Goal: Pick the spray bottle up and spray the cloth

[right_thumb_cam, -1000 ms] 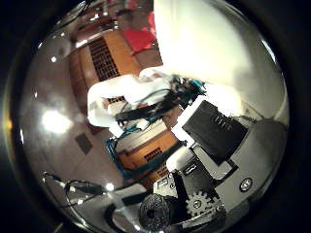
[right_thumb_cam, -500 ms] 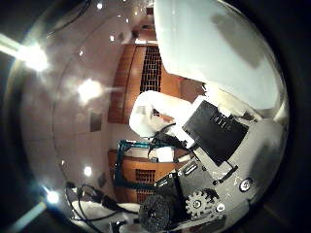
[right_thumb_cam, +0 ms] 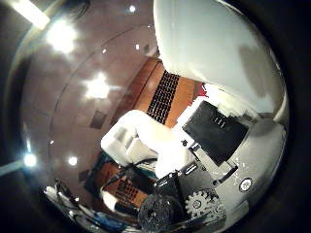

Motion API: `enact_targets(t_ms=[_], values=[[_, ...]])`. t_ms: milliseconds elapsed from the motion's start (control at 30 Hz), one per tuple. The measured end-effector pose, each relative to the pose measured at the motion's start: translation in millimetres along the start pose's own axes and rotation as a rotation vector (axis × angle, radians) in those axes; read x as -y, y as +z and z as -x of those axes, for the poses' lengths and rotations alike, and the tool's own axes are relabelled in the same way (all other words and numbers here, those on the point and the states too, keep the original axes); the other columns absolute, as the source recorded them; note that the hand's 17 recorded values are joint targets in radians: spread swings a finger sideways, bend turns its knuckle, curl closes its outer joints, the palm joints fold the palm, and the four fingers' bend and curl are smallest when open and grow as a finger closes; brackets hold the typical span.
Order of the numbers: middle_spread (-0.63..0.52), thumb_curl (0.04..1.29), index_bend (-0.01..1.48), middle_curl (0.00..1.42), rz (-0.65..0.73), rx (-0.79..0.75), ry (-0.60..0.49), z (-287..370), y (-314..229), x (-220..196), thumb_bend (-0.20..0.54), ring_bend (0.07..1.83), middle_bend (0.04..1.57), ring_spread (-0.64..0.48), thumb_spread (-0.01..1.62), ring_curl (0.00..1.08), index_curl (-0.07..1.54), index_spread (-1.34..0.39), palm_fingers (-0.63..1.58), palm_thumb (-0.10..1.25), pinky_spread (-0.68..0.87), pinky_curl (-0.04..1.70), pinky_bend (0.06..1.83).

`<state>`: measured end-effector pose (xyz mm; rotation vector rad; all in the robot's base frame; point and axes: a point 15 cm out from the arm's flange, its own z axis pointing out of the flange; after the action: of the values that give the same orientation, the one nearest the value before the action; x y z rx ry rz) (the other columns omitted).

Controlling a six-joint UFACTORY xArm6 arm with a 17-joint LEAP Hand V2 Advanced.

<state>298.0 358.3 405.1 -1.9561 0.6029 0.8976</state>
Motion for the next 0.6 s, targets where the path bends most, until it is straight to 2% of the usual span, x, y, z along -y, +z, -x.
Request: enact_targets(t_ms=[300, 600], values=[[-0.10, 0.88, 1.17, 0.70, -0.028, 0.007, 0.016, -45.8, 38.5, -29.3, -0.022, 1.34, 1.41, -0.22, 0.68, 0.79, 0.78, -0.19, 1.13, 1.02, -0.14, 1.50, 1.00], [-0.10, 0.87, 1.13, 0.69, -0.042, 0.020, 0.041, -72.2, 43.0, -34.1, -0.027, 1.33, 1.39, -0.21, 0.73, 0.76, 0.78, -0.20, 1.14, 0.95, -0.16, 1.41, 0.99]])
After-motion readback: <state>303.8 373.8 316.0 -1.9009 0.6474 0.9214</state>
